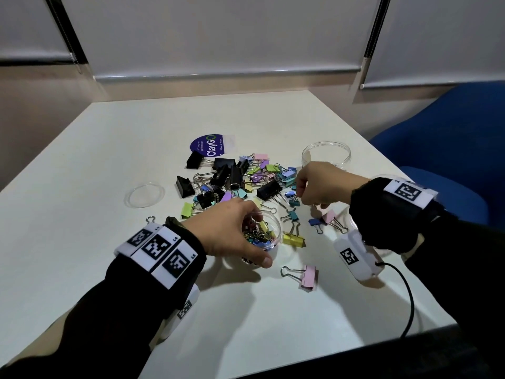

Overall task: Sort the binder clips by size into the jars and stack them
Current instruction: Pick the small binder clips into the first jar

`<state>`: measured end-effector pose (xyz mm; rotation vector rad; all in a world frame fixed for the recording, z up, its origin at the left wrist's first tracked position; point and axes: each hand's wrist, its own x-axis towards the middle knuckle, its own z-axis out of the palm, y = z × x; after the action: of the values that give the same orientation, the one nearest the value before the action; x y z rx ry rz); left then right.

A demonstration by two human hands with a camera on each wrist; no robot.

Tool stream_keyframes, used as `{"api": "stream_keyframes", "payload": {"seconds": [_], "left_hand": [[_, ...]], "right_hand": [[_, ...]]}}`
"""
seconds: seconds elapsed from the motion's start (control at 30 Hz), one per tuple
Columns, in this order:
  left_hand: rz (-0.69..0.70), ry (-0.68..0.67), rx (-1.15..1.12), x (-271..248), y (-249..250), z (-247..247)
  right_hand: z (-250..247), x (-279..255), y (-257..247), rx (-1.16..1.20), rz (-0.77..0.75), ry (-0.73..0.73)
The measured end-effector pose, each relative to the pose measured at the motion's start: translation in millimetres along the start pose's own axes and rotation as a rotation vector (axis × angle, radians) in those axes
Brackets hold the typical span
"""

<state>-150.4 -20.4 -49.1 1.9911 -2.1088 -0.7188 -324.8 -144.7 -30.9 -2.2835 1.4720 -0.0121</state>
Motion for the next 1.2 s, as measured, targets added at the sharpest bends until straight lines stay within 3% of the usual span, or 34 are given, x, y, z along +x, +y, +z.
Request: {"api": "stream_keyframes", "payload": {"seconds": [0.13,0.5,0.6,0.7,0.8,1.2], "left_hand": [[-0.004,0.003,0.002,1,0,0],[-0.009,0.012,0.002,1,0,1],[-0.002,0.01,-0.003,0,0,1],[-0.001,0.011,-0.012,1,0,0],[0.001,0.007,-0.016,1,0,1],[0.007,0.017,-0.006,1,-1,2]], "right_hand": [[-15,-1,1,0.149,0.033,0.077],[0,11,0,-0.122,-0.002,0.078],[2,1,-3,-0.337,-0.046,0.026],[3,-14,-6,-0.56,-0.061,-0.119],[8,-19,-6,-0.667,-0.075,-0.113],[10,-18,-5,-0.514,-0.086,-0.2]]}}
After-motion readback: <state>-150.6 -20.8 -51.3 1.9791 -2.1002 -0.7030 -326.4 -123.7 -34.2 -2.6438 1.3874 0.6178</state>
